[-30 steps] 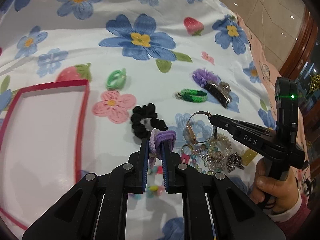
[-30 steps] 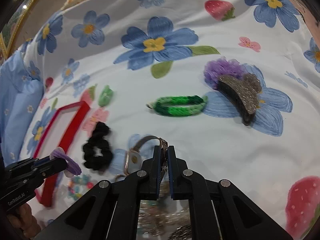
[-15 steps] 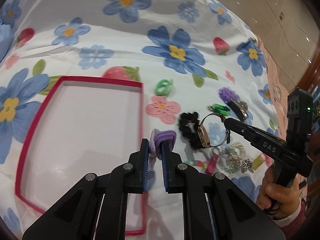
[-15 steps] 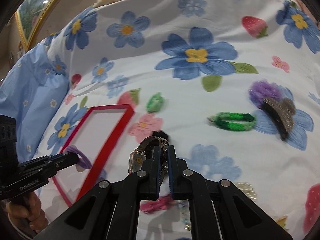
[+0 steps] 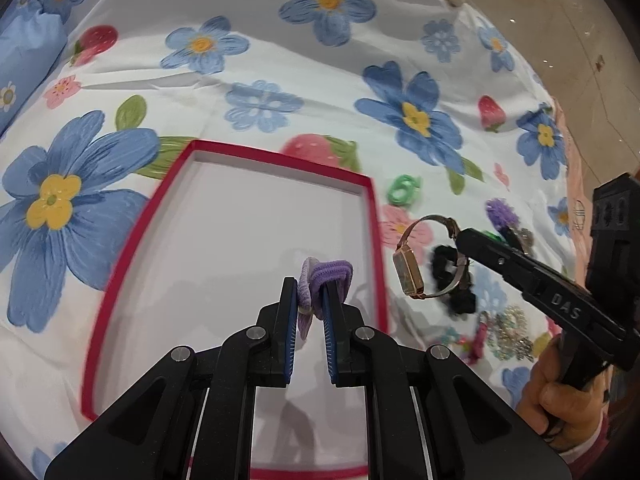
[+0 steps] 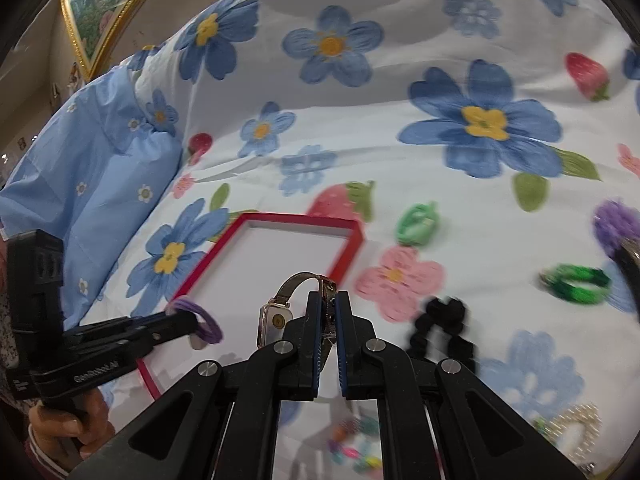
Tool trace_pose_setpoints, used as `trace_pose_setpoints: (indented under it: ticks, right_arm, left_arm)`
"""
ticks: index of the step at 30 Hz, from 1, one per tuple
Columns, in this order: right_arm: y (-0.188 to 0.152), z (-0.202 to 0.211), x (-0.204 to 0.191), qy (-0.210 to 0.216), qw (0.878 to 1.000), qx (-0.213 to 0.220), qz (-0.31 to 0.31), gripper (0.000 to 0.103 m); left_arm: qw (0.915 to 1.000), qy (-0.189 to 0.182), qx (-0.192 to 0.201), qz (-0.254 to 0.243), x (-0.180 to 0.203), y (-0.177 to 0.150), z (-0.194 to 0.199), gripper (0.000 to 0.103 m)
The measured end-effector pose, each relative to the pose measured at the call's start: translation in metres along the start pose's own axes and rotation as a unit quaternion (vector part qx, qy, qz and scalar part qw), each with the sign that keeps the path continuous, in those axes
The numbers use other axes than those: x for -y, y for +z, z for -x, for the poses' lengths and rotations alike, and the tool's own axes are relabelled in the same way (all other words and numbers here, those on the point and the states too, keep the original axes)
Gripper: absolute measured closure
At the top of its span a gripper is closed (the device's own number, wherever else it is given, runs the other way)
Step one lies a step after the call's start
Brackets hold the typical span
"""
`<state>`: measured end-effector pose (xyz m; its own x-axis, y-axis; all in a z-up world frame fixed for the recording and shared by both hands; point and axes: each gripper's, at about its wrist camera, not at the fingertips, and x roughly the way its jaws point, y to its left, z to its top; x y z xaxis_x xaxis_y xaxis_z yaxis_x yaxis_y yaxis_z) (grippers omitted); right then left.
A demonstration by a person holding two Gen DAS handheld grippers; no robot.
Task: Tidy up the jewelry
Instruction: 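Carry the purple clip and gold watch into the red tray while both tools open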
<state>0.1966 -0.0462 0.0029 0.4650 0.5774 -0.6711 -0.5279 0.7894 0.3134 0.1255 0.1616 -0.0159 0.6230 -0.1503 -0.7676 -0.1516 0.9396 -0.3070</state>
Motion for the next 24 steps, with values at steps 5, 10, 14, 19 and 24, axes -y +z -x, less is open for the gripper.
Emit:
trace_pose_setpoints:
  ticks: [5,10,14,19,24]
  right_arm:
    - [0.012,-0.031,-0.017,0.018,1.000,-0.015,0.007,0.097]
    - [0.016,-0.068,-0.022,0.034,0.999,-0.043,0.001,0.097]
    - [0.016,-0.094,-0.019,0.046,0.997,-0.069,-0.009,0.097]
    - [0.016,-0.116,-0.017,0.029,0.996,-0.088,0.002,0.097]
    - [0.016,-0.128,-0.018,0.008,0.994,-0.103,0.025,0.097]
  left_arm:
    - [0.9995,0.008,-0.025,0.015,-0.026,0.013,-0.020,0.092]
    - [0.9979,0.016,-0.051,0.037,-0.053,0.026,-0.043,0.092]
    - [0.9964,0.020,-0.067,0.048,-0.065,0.032,-0.059,0.092]
    - [0.9952,0.025,-0.074,0.058,-0.073,0.035,-0.069,0.091]
    - [0.9941,0.043,-0.080,0.058,-0.078,0.036,-0.079,0.091]
